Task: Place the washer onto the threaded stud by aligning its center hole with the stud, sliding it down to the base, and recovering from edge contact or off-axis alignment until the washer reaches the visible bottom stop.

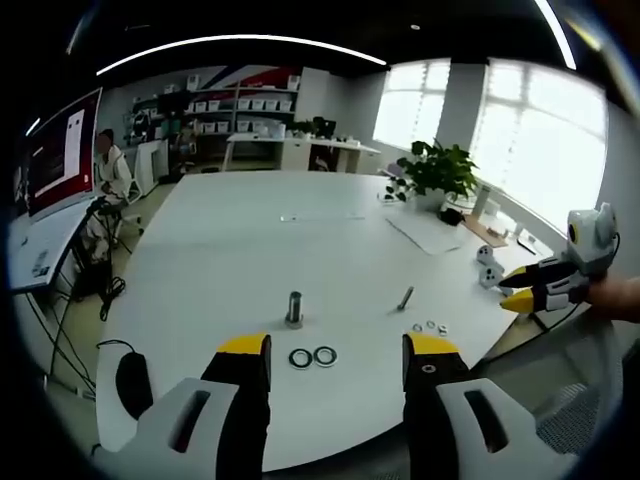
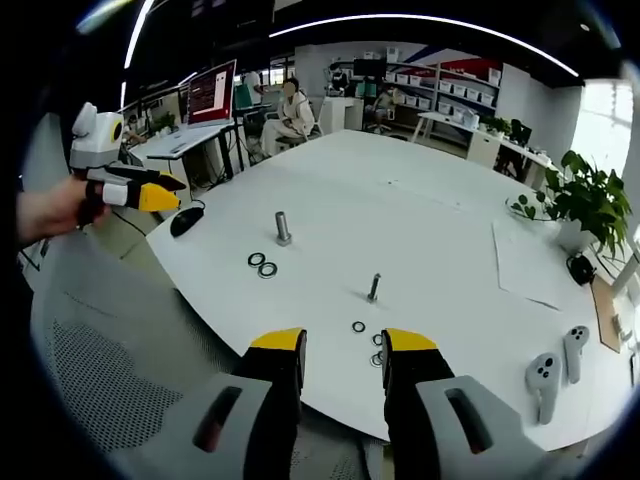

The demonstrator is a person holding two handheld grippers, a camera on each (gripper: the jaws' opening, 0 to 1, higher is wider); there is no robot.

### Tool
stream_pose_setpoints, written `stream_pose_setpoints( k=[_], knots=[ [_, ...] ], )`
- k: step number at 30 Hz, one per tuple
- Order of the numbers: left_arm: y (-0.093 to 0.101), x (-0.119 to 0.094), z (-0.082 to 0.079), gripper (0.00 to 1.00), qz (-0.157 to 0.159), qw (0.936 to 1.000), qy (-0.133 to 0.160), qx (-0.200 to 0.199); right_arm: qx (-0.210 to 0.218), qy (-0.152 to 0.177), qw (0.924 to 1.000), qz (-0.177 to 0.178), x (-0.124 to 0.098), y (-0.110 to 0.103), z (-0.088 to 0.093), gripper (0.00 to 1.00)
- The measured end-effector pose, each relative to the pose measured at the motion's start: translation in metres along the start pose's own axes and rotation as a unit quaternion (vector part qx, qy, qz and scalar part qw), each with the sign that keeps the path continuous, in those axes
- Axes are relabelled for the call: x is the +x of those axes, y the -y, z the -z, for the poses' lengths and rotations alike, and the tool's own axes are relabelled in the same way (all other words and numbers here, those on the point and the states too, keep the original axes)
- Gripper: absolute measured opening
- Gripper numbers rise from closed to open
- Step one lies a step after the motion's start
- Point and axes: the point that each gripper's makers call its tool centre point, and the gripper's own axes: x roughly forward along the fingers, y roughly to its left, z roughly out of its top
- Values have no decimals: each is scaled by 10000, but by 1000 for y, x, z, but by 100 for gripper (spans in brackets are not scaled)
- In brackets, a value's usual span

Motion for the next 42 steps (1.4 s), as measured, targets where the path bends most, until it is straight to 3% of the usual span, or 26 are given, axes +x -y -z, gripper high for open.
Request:
stream_pose_setpoints(
  k=[10,14,18,26,31,36,38,39,42],
  knots=[
    [-9,4,10,50,-263,9993,-255,41,-176,-176,9987,-442,4,-18,8,33],
    [-14,1,10,49,-420,9987,-269,100,-20,-37,9986,-529,0,-19,3,33],
    [-14,5,18,49,-448,9977,-469,176,44,41,9982,-600,0,-21,0,33],
    [-18,4,23,49,-569,9963,-607,210,-125,44,9973,-728,0,-28,0,34],
    [-18,7,23,49,-524,9964,-635,217,-114,32,9973,-728,0,-28,0,37],
    [-20,20,24,49,-382,9970,-659,-98,-65,27,9978,-662,1,-24,0,37],
    [-18,29,33,48,-269,9959,-866,-23,-66,22,9982,-603,0,-21,1,37],
    [-16,34,42,48,-169,9931,-1158,34,-73,6,9983,-586,1,-21,1,37],
    [-13,50,41,49,-3,9924,-1225,108,-95,-49,9982,-589,2,-21,3,37]
  ],
)
